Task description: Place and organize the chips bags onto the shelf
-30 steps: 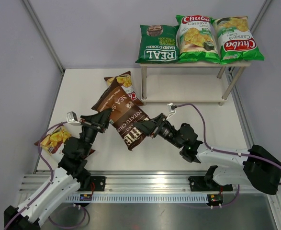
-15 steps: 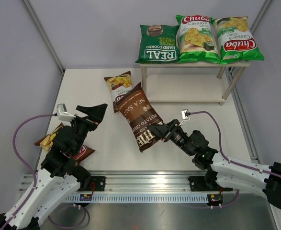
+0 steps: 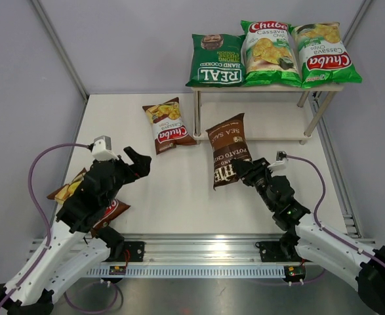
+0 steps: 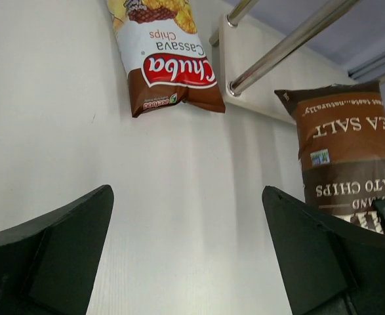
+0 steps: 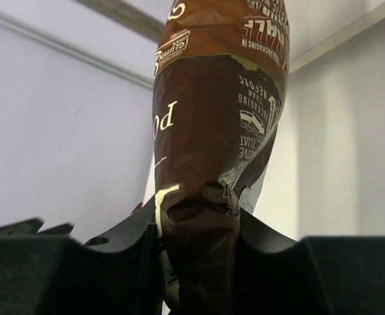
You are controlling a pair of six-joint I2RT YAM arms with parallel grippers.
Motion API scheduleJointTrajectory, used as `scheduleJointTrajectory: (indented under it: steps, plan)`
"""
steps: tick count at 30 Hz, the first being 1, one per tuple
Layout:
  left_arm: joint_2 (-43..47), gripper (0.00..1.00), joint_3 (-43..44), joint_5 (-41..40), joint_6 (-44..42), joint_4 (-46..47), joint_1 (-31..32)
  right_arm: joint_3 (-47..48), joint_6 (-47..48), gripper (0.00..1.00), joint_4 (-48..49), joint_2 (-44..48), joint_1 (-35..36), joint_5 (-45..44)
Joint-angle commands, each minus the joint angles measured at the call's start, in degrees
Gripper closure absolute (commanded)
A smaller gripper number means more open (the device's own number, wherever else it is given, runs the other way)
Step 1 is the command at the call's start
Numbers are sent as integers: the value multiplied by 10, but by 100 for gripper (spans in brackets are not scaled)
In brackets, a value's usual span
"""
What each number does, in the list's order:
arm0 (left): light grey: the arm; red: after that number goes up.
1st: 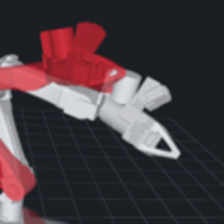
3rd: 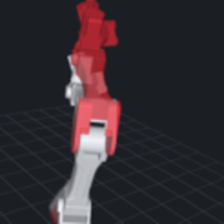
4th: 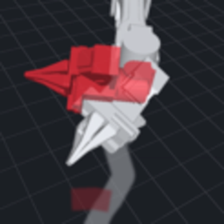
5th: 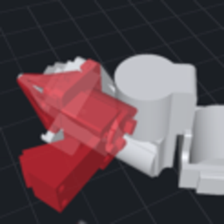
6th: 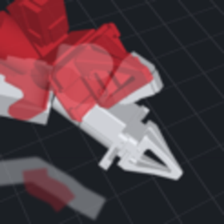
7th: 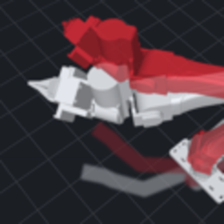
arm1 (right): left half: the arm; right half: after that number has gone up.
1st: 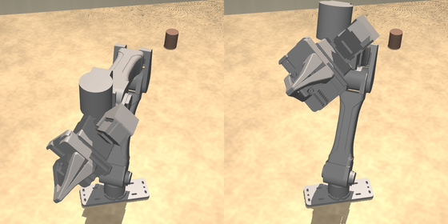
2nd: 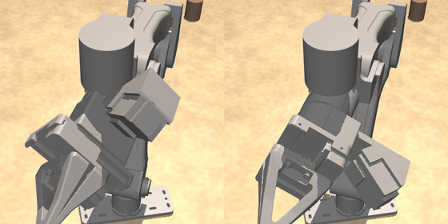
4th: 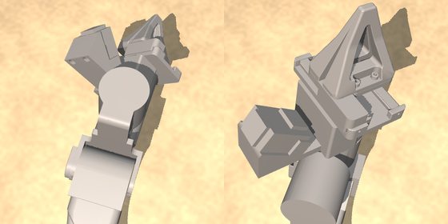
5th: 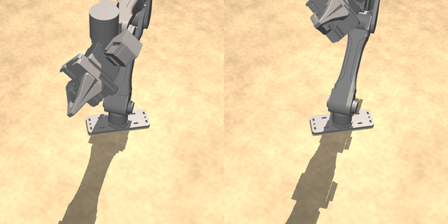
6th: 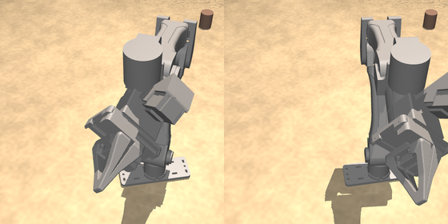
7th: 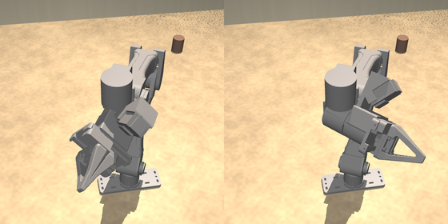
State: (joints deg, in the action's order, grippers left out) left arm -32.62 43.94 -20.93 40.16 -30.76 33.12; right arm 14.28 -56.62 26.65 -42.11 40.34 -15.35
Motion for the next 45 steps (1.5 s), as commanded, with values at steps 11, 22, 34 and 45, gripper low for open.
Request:
scheduleJointTrajectory:
  steps: [11, 22, 34, 45]
  plan:
    - [-12, 1, 37, 74, -95, -29, -3, 103, 18, 79, 210, -232, -198, 101]
    - [5, 1, 36, 77, -103, -42, -3, 202, -12, 78, 371, -481, -240, 171]
    - [27, 1, 42, 70, -123, -65, -3, 322, -63, 78, 425, -680, -227, 158]
    - [25, 1, 39, 72, -126, -61, -4, 367, -136, 71, 431, -764, -183, 132]
